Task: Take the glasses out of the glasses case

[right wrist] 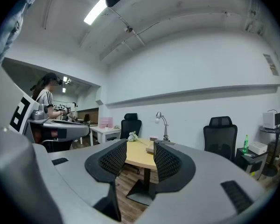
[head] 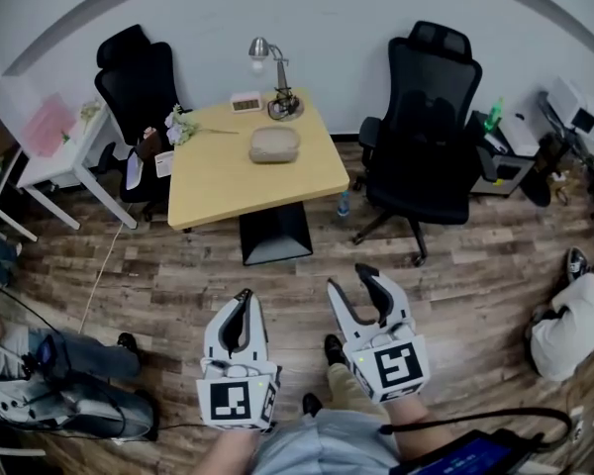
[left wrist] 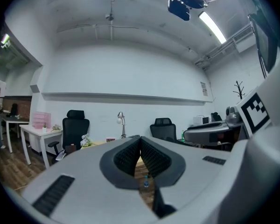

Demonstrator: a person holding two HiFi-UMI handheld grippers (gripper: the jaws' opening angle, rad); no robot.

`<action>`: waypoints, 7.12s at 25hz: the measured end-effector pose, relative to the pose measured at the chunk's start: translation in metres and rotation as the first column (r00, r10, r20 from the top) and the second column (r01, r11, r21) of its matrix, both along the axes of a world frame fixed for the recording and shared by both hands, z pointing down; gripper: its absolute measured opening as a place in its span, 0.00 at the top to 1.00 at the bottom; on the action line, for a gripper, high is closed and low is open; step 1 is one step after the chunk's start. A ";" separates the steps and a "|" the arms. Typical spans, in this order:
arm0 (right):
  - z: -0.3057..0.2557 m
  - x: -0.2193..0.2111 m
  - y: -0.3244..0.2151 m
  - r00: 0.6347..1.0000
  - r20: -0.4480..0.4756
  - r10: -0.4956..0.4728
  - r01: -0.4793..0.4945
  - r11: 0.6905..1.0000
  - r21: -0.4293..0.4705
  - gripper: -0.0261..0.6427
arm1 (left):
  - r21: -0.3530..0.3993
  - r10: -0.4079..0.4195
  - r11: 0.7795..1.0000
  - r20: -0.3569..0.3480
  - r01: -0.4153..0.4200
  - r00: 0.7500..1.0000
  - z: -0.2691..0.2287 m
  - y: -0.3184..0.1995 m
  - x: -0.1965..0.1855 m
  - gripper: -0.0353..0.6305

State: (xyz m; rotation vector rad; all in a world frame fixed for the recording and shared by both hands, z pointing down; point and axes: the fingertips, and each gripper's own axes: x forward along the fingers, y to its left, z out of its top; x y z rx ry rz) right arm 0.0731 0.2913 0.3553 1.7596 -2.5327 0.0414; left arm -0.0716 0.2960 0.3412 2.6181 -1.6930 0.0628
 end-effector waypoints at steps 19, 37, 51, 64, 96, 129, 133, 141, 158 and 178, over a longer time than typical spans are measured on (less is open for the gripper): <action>-0.004 0.034 -0.197 0.992 0.035 -0.118 0.118 0.993 -0.006 0.70 | 0.018 -0.096 0.995 0.065 0.095 0.993 -0.017 -0.179 0.040 0.94; 0.020 -0.015 -0.314 0.980 -0.030 -0.196 0.194 0.980 -0.052 0.71 | -0.029 -0.145 0.989 -0.002 0.145 0.989 0.015 -0.288 -0.008 0.94; -0.006 -0.067 -0.432 0.973 -0.137 -0.189 0.189 0.982 -0.007 0.72 | 0.035 -0.119 0.992 -0.051 0.121 0.992 -0.003 -0.425 -0.075 0.94; 0.002 -0.073 -0.484 0.968 -0.171 -0.186 0.184 0.983 -0.027 0.72 | -0.024 -0.051 0.998 -0.069 0.049 0.996 0.009 -0.483 -0.072 0.94; 0.185 -0.076 -0.517 0.780 -0.119 -0.614 0.505 0.731 -0.459 0.77 | -0.244 -0.178 0.952 0.055 0.186 0.982 0.086 -0.532 -0.052 0.94; 0.274 -0.079 -0.497 0.584 -0.128 -0.802 0.453 0.452 -0.768 0.91 | -0.299 -0.251 0.920 0.045 0.253 0.967 0.115 -0.548 -0.076 0.94; 0.273 -0.082 -0.494 0.568 -0.143 -0.810 0.460 0.457 -0.761 0.92 | -0.297 -0.250 0.921 0.042 0.251 0.967 0.115 -0.547 -0.076 0.94; 0.264 -0.082 -0.500 0.593 -0.156 -0.790 0.464 0.494 -0.735 0.93 | -0.281 -0.247 0.927 0.041 0.248 0.968 0.107 -0.548 -0.078 0.94; 0.216 -0.088 -0.519 0.643 -0.184 -0.743 0.493 0.586 -0.643 0.93 | -0.219 -0.227 0.948 0.035 0.229 0.973 0.076 -0.553 -0.071 0.94; 0.080 -0.102 -0.542 0.741 -0.238 -0.628 0.532 0.765 -0.362 0.93 | -0.059 -0.241 0.969 0.018 0.242 0.970 0.003 -0.539 -0.075 0.94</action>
